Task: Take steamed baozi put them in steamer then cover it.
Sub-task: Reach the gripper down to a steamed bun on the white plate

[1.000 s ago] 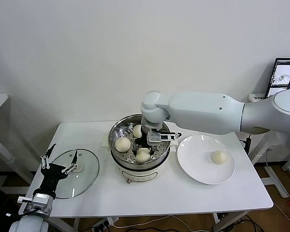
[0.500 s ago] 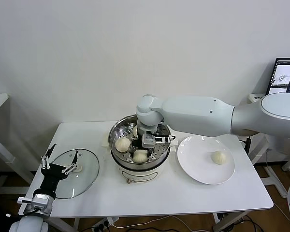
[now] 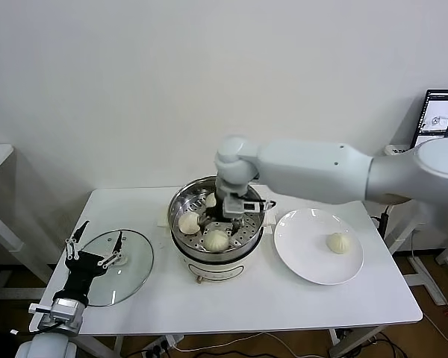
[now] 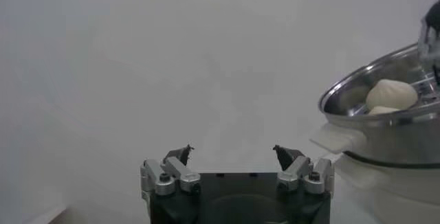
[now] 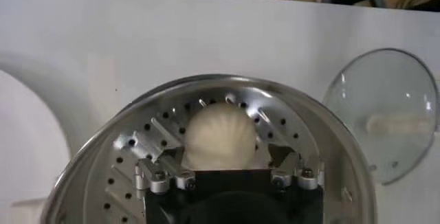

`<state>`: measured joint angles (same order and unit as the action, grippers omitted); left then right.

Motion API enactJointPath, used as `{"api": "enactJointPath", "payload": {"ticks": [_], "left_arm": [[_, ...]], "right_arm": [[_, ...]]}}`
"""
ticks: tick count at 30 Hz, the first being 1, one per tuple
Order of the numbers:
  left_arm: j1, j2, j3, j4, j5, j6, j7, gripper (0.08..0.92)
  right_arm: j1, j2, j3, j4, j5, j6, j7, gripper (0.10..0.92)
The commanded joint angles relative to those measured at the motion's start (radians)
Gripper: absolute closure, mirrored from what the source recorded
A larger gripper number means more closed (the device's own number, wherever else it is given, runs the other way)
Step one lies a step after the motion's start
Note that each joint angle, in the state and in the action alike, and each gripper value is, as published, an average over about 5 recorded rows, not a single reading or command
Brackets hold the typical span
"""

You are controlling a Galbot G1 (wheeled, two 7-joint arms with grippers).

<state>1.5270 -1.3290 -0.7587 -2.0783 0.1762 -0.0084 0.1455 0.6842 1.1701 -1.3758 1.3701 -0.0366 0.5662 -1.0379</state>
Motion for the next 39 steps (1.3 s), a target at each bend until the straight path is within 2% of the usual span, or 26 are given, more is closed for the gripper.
{"api": "enactJointPath", "payload": {"ticks": [1,9,17,22,29,39], "left_arm": [[0.005,-0.001,0.02,-0.015,0.008,0.001,-0.003,0.177],[0.016,-0.001,0.023,-0.034,0.014,0.001,-0.005,0.177],[0.017,-0.003,0.04,-0.044,0.021,0.004,-0.009,0.177],[0.015,-0.007,0.051,-0.04,0.026,0.004,-0.011,0.177],[0.015,-0.009,0.053,-0.039,0.028,0.004,-0.012,0.177],[0.009,-0.009,0.045,-0.026,0.026,0.006,-0.012,0.177]], "right_arm": [[0.188,-0.239,-0.039,0.071,0.196,-0.056,-0.047,0.203],[0.147,-0.537,-0.051,0.096,0.351,-0.372,-0.119,0.203],[-0.061,-0.681,0.044,0.027,0.294,-0.63,-0.134,0.203],[-0.282,-0.673,0.213,-0.067,0.181,-0.702,-0.126,0.203],[-0.499,-0.561,0.439,-0.298,0.016,-0.691,-0.116,0.203],[-0.634,-0.45,0.553,-0.434,-0.071,-0.665,-0.097,0.203]]}}
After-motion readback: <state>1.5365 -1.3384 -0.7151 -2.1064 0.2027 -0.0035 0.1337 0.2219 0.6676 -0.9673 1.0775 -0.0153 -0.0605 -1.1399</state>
